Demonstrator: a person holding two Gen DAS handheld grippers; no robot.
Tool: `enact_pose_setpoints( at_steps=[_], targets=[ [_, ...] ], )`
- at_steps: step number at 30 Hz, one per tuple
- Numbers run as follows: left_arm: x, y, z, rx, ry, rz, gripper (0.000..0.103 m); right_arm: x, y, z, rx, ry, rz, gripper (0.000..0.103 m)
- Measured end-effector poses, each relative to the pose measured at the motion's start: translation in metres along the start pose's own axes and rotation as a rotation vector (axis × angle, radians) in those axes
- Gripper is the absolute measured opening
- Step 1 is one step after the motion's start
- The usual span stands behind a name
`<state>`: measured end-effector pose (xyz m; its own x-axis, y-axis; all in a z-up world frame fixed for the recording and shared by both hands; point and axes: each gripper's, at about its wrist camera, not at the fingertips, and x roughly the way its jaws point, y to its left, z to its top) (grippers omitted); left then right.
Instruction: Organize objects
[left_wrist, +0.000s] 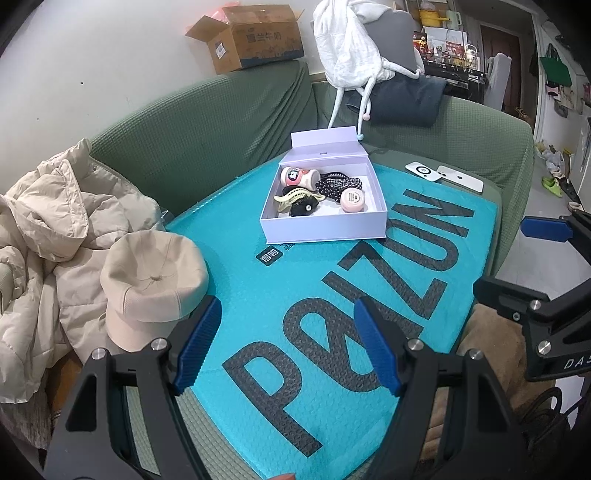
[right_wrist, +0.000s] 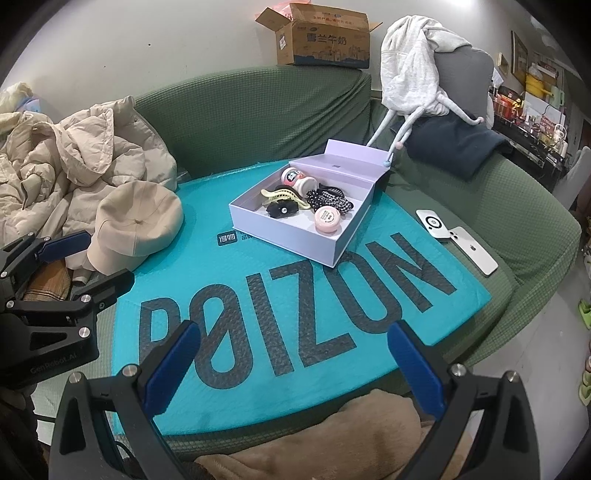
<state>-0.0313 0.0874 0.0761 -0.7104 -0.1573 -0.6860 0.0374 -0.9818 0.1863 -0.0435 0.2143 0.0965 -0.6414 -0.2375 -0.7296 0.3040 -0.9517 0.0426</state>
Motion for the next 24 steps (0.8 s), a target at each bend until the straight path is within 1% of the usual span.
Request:
enact_pose_setpoints(
  at_steps=[24],
  targets=[
    [-0.0029,0.0001,-0.0046,0.009,0.014,-0.012,0.073,-0.0008,-0.0021,-0.0033,0.001,0.009,0.005,0.102]
  ],
)
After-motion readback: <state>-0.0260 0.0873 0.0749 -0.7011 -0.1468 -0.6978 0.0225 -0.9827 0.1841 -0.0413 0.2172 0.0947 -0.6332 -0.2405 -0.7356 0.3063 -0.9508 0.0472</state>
